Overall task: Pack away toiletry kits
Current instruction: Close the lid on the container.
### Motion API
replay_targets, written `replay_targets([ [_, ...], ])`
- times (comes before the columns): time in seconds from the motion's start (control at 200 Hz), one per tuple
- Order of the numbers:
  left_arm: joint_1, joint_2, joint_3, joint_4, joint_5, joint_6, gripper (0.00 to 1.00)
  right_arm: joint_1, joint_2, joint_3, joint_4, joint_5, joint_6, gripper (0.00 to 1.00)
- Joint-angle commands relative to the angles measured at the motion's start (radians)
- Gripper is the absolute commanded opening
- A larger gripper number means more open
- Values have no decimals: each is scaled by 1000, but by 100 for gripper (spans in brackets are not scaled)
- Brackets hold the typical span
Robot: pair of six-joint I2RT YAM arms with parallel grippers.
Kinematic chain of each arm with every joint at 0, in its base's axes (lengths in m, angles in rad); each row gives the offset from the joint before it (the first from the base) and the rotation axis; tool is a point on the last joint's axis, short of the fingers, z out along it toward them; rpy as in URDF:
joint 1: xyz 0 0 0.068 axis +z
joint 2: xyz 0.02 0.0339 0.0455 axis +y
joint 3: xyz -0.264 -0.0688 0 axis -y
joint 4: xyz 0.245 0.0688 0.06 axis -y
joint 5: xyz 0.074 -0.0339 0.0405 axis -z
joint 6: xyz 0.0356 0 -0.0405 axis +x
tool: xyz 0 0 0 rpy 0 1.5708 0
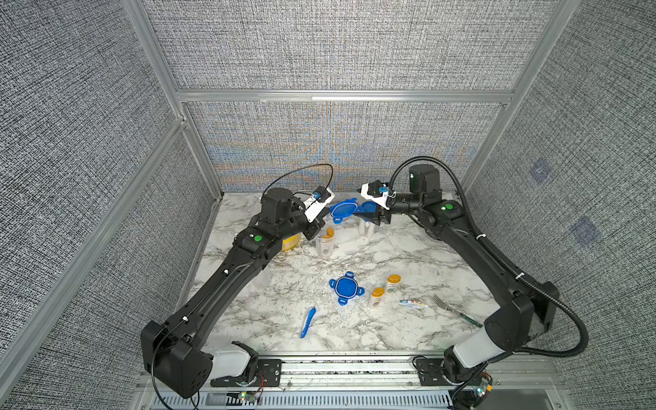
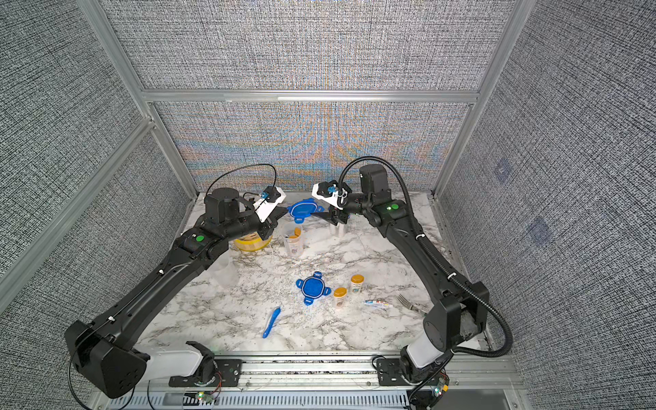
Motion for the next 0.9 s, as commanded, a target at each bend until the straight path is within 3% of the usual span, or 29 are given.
replay_targets([
  [0.0,3,9,6,39,39,33,0,-5,25,43,-76,-69,-74,50],
  [0.19,19,3,-27,124,55,22,0,-17,72,82,-105,-91,-71,39],
  [0.535,40,3,-42,199,72,-13,0,-28,130,132,-141,-94,-54,27],
  [0.751,47,12,-49,205,21,-42,0,-29,118,114,-52,-93,53,9],
  [0.821,50,11,-60,204,-26,-83,24,-30,111,110,-28,-72,94,0],
  [0.896,60,1,-82,200,-57,-148,52,-29,101,88,10,-48,102,0],
])
